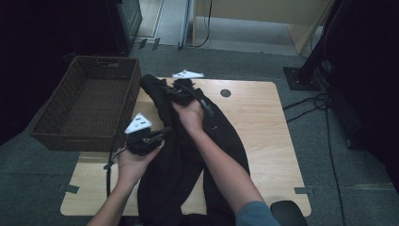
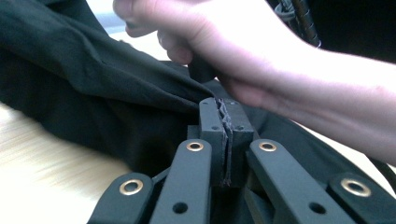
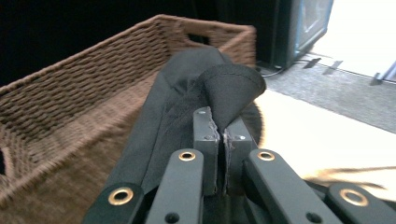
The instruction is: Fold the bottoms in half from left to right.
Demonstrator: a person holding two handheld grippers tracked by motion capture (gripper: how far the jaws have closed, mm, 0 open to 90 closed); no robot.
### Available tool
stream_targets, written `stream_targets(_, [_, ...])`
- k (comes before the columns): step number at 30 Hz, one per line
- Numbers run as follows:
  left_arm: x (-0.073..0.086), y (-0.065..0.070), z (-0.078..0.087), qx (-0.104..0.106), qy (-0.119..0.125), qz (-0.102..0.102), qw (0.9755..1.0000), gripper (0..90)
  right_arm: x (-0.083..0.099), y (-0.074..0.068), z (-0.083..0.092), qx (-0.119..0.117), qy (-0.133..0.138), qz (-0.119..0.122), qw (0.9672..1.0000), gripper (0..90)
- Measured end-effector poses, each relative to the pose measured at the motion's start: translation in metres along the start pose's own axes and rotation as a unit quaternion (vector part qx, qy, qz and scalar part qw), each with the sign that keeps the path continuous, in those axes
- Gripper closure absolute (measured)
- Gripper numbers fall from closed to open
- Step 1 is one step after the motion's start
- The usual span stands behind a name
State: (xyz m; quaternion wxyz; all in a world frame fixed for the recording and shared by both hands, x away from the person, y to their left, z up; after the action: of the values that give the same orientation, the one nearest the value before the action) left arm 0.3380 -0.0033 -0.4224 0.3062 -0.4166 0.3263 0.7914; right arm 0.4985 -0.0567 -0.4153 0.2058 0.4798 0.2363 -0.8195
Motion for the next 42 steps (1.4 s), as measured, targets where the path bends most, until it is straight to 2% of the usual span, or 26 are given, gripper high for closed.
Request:
stream_targets(3, [-0.001,0.009,-0.035,0.015,-0.013,-0.001,0.9998,88.8,0.01,0.042,0.019,0.027,0.005,-0.018,0.9995,86.7])
stream_targets(4, [0.002,0.012,-0.05,0.027,-0.028,0.005,0.9992,88.3,0.016,0.057,0.025,0.038,0.006,-0.024,0.999,86.5])
stream_targets(5, [0.005,0.012,-0.059,0.031,-0.04,0.008,0.9987,85.7,0.025,0.076,0.031,0.053,0.005,-0.033,0.998,85.6])
stream_targets(6, [0.01,0.013,-0.068,0.036,-0.054,0.012,0.9978,79.5,0.032,0.088,0.033,0.066,0.001,-0.037,0.9971,83.0])
stream_targets(7, [0.015,0.012,-0.075,0.041,-0.066,0.018,0.9968,73.2,0.044,0.105,0.035,0.093,-0.006,-0.038,0.9949,76.0])
stream_targets(8, [0.019,0.011,-0.079,0.043,-0.077,0.021,0.9959,68.2,0.057,0.122,0.035,0.119,-0.016,-0.044,0.9918,64.2])
stream_targets(9, [0.022,0.01,-0.08,0.044,-0.082,0.023,0.9954,65.8,0.07,0.137,0.035,0.122,-0.032,-0.061,0.9901,59.0])
stream_targets(10, [0.026,0.006,-0.081,0.043,-0.089,0.026,0.9948,64.2,0.08,0.145,0.035,0.12,-0.052,-0.08,0.9882,56.5])
stream_targets(11, [0.027,0.002,-0.08,0.039,-0.092,0.026,0.9947,63.4,0.091,0.156,0.038,0.124,-0.072,-0.1,0.9846,54.5])
stream_targets(13, [0.029,-0.007,-0.077,0.034,-0.094,0.032,0.9945,63.2,0.099,0.163,0.045,0.126,-0.059,-0.104,0.9847,54.5])
stream_targets(16, [0.031,-0.023,-0.076,0.023,-0.1,0.034,0.9941,63.5,0.104,0.161,0.051,0.128,-0.066,-0.09,0.9855,54.0])
stream_targets(19, [0.035,-0.037,-0.077,0.018,-0.103,0.038,0.9938,63.6,0.106,0.152,0.053,0.128,-0.075,-0.067,0.9866,53.1])
stream_targets(23, [0.037,-0.058,-0.082,0.016,-0.105,0.047,0.9933,62.3,0.108,0.133,0.055,0.129,-0.086,-0.023,0.9876,52.0])
stream_targets(26, [0.041,-0.08,-0.087,0.003,-0.114,0.054,0.992,61.6,0.111,0.12,0.059,0.121,-0.092,-0.011,0.9883,51.3])
stream_targets(28, [0.044,-0.095,-0.09,-0.016,-0.123,0.062,0.9904,60.0,0.112,0.109,0.064,0.113,-0.096,-0.003,0.9889,50.4])
stream_targets(31, [0.049,-0.115,-0.093,-0.034,-0.122,0.078,0.9889,57.4,0.116,0.092,0.072,0.1,-0.099,0.011,0.99,48.5])
stream_targets(33, [0.05,-0.123,-0.097,-0.031,-0.12,0.098,0.9874,53.7,0.121,0.082,0.076,0.091,-0.103,0.019,0.9903,47.0])
stream_targets(36, [0.049,-0.13,-0.105,-0.042,-0.119,0.093,0.9876,48.7,0.133,0.072,0.081,0.087,-0.109,0.019,0.99,44.7])
stream_targets(39, [0.05,-0.132,-0.114,-0.046,-0.13,0.092,0.9861,47.7,0.149,0.073,0.085,0.111,-0.12,0.037,0.9858,45.7])
stream_targets(41, [0.051,-0.133,-0.12,-0.05,-0.139,0.09,0.9849,49.4,0.156,0.074,0.087,0.111,-0.128,0.031,0.9851,48.1])
stream_targets(42, [0.051,-0.132,-0.123,-0.053,-0.134,0.091,0.9854,50.9,0.162,0.076,0.087,0.109,-0.133,0.023,0.9849,50.8])
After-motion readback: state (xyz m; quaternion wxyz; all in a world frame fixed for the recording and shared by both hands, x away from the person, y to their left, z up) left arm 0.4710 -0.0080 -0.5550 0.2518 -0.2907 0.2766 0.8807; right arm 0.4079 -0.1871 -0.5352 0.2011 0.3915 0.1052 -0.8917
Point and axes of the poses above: each handheld gripper's, and its own axes: z roughly backward along the jaws, x roughly out of its underside, y roughly to its right, the point moved 7 cm from there along -z, roughly forward along the jaws, and after that the axes turned 7 degrees about x, right-handed, at the moved point
